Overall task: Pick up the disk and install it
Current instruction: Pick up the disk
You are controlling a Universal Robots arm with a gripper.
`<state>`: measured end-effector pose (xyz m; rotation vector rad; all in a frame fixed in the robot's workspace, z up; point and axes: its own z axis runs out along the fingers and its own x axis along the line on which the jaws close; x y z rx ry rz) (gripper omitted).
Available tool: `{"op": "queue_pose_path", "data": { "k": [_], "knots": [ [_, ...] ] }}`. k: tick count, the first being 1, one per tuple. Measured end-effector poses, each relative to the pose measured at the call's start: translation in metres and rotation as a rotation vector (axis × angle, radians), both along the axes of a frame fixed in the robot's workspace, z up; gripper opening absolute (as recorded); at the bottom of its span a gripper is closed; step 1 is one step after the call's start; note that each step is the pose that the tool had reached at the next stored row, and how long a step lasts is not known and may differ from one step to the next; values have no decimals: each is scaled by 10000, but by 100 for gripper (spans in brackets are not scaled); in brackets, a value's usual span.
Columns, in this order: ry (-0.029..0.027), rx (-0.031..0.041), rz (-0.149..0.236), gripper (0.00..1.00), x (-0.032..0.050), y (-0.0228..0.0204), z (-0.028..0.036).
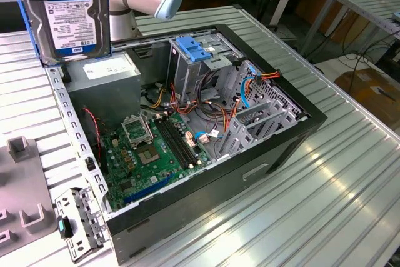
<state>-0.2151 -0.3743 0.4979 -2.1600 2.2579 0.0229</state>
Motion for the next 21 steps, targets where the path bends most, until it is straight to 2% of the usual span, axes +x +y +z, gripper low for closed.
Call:
{"op": "queue_pose_path", "data": {
  "k": [3, 5, 7, 13, 15, 18, 21],
  "knots": [
    [0, 0, -1, 37, 82, -5, 0],
    [0, 0, 0, 37, 95, -30, 0],
    [-1, 1, 0, 37, 100, -75, -1],
    [0, 0, 0, 37, 107, -257, -2],
    [-1, 1, -1, 37, 113, -359, -2],
    [-1, 2, 0, 37, 143, -460, -5],
    [0, 0, 0, 37, 220, -492, -6]
  ]
}}
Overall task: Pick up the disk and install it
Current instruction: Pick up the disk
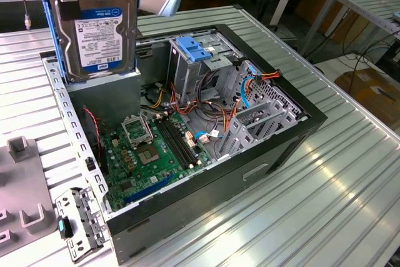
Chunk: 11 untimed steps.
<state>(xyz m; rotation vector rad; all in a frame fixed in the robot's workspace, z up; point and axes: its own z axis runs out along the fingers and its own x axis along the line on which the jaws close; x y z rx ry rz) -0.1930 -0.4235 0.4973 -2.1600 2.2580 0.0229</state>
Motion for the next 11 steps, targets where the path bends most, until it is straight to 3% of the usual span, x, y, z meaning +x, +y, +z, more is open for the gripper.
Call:
{"op": "queue_pose_path", "data": {
  "k": [9, 11],
  "knots": [
    [1, 0, -1, 37, 454, -20, -2],
    [1, 0, -1, 37, 609, -20, -3]
  ]
}}
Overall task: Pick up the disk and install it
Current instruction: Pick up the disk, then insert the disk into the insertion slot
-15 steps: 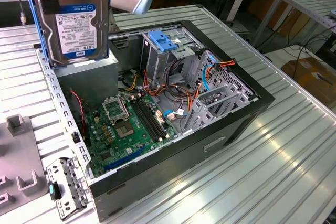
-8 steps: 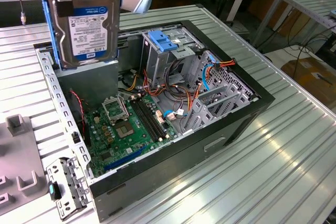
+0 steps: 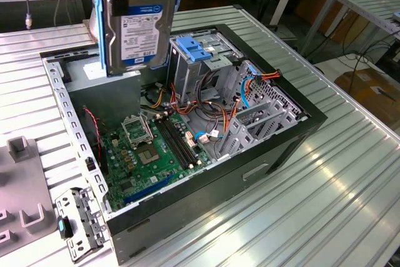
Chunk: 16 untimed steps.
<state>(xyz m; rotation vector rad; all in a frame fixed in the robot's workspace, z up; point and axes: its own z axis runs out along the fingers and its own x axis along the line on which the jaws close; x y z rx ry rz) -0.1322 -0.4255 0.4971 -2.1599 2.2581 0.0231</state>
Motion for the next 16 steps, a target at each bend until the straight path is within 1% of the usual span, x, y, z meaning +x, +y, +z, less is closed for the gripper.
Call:
{"op": "queue_pose_path", "data": {
  "k": [4, 5, 16],
  "knots": [
    [0, 0, 0, 37, 198, 0, 0],
    [0, 0, 1, 37, 263, 0, 0],
    [0, 0, 0, 37, 277, 0, 0]
  ]
}}
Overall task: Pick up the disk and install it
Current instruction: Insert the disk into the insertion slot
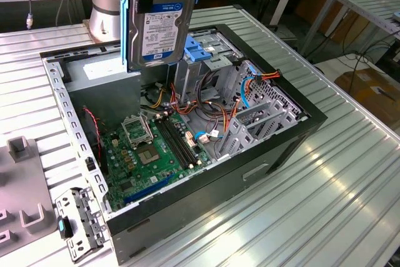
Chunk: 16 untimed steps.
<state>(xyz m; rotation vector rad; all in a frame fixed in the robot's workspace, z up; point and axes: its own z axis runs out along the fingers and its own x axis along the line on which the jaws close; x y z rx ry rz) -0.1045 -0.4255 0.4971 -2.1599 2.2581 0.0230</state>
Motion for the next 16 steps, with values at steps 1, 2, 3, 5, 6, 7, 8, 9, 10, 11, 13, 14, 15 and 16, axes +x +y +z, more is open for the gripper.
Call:
{"op": "queue_pose_path", "data": {
  "k": [1, 2, 3, 5, 6, 7, 8, 9, 10, 11, 13, 14, 15, 16],
  "knots": [
    [0, 0, 0, 37, 0, 0, 0],
    [0, 0, 0, 37, 0, 0, 0],
    [0, 0, 1, 37, 1, 0, 0],
    [0, 0, 2, 37, 1, -8, 0],
    [1, 0, 0, 37, 0, -21, 0],
    [0, 0, 1, 37, 1, -36, 0],
    [0, 1, 1, 37, 0, -46, 0],
    [0, 1, 0, 37, 0, -72, 0],
    [0, 0, 0, 37, 0, -90, 0],
    [0, 0, 1, 37, 1, -139, -1],
    [0, 0, 1, 37, 1, -267, -5],
    [-11, 0, 0, 37, 0, -365, -10],
    [-24, -1, 1, 37, 1, -409, -13],
    [-42, 0, 0, 37, 0, -443, -19]
  ]
}}
